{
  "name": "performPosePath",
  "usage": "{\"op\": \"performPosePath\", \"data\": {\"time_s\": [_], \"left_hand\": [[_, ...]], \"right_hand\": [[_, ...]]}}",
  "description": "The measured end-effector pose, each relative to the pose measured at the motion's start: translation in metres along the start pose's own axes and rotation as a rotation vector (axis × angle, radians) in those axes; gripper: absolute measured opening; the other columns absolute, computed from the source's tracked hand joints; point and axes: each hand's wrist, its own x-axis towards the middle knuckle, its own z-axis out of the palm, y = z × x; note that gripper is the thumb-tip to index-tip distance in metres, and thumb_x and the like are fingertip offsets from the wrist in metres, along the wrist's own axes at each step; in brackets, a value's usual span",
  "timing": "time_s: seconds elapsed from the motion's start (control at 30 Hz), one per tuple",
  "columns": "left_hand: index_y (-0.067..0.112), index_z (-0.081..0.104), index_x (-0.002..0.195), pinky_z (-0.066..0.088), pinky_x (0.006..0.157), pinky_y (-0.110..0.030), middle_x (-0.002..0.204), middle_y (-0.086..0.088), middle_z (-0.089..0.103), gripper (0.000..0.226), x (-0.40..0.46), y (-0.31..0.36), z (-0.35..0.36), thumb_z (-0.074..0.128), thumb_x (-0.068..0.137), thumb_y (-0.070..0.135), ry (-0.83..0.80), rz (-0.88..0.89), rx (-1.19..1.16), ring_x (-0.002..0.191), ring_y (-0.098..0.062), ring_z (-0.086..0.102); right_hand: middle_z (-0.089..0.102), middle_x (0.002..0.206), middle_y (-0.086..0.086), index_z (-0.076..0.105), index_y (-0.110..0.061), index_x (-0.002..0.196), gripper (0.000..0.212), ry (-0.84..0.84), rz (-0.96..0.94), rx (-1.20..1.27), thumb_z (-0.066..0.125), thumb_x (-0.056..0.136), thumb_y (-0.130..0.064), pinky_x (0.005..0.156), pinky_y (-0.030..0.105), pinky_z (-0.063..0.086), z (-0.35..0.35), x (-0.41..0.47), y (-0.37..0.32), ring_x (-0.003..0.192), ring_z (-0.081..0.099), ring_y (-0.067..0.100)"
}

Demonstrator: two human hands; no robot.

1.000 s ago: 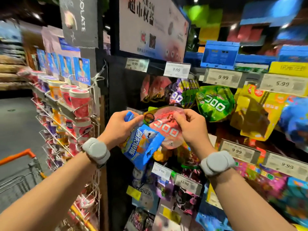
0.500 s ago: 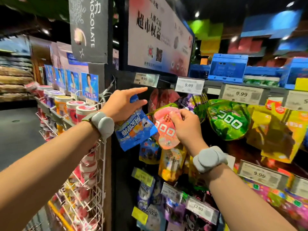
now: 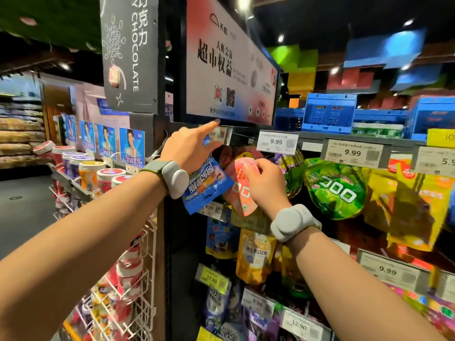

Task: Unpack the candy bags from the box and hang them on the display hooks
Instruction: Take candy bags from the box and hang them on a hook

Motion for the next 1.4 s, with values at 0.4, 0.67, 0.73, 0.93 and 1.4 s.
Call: {"op": "performPosePath", "data": {"time_s": [0.4, 0.67, 0.73, 0.93, 1.4], "left_hand": [[0.035, 0.045, 0.143, 0.057, 0.078, -0.039, 0.116, -0.006, 0.07, 0.052, 0.02, -0.019, -0.005, 0.051, 0.095, 0.053, -0.074, 0.186, 0.135, 0.096, -0.03, 0.068], [0.027, 0.056, 0.136, 0.052, 0.086, -0.032, 0.122, -0.003, 0.067, 0.038, 0.05, -0.025, -0.032, 0.051, 0.099, 0.037, -0.383, 0.251, 0.059, 0.103, -0.023, 0.066], [0.028, 0.058, 0.134, 0.049, 0.089, -0.031, 0.124, -0.002, 0.067, 0.037, 0.06, -0.023, -0.037, 0.052, 0.099, 0.036, -0.43, 0.237, 0.065, 0.105, -0.022, 0.065], [0.029, 0.058, 0.134, 0.045, 0.08, -0.025, 0.126, 0.001, 0.066, 0.038, 0.073, -0.015, -0.045, 0.051, 0.098, 0.039, -0.528, 0.251, 0.112, 0.089, -0.012, 0.058], [0.027, 0.055, 0.138, 0.044, 0.076, -0.021, 0.128, 0.001, 0.064, 0.041, 0.072, -0.013, -0.048, 0.049, 0.099, 0.04, -0.54, 0.26, 0.127, 0.088, -0.01, 0.057]], "right_hand": [[0.059, 0.073, -0.005, 0.064, -0.011, 0.083, 0.027, -0.028, -0.03, -0.002, 0.054, 0.1, -0.029, 0.059, 0.032, 0.037, 0.009, 0.009, -0.005, 0.07, 0.054, 0.015], [0.054, 0.071, 0.004, 0.046, -0.014, 0.07, 0.029, -0.107, -0.043, -0.036, 0.052, 0.098, -0.017, 0.063, 0.036, 0.038, 0.044, 0.038, -0.011, 0.071, 0.052, 0.026], [0.062, 0.085, 0.007, 0.054, -0.018, 0.078, 0.02, -0.129, -0.01, -0.041, 0.05, 0.098, -0.018, 0.07, 0.037, 0.042, 0.058, 0.046, -0.011, 0.086, 0.06, 0.033], [0.068, 0.108, 0.012, 0.065, -0.011, 0.11, 0.02, -0.099, 0.056, 0.004, 0.051, 0.098, -0.015, 0.078, 0.028, 0.036, 0.073, 0.06, -0.013, 0.097, 0.061, 0.026], [0.069, 0.092, 0.007, 0.068, -0.015, 0.095, 0.017, -0.012, 0.084, -0.041, 0.055, 0.093, -0.024, 0.069, 0.031, 0.042, 0.077, 0.068, -0.018, 0.084, 0.062, 0.028]]}}
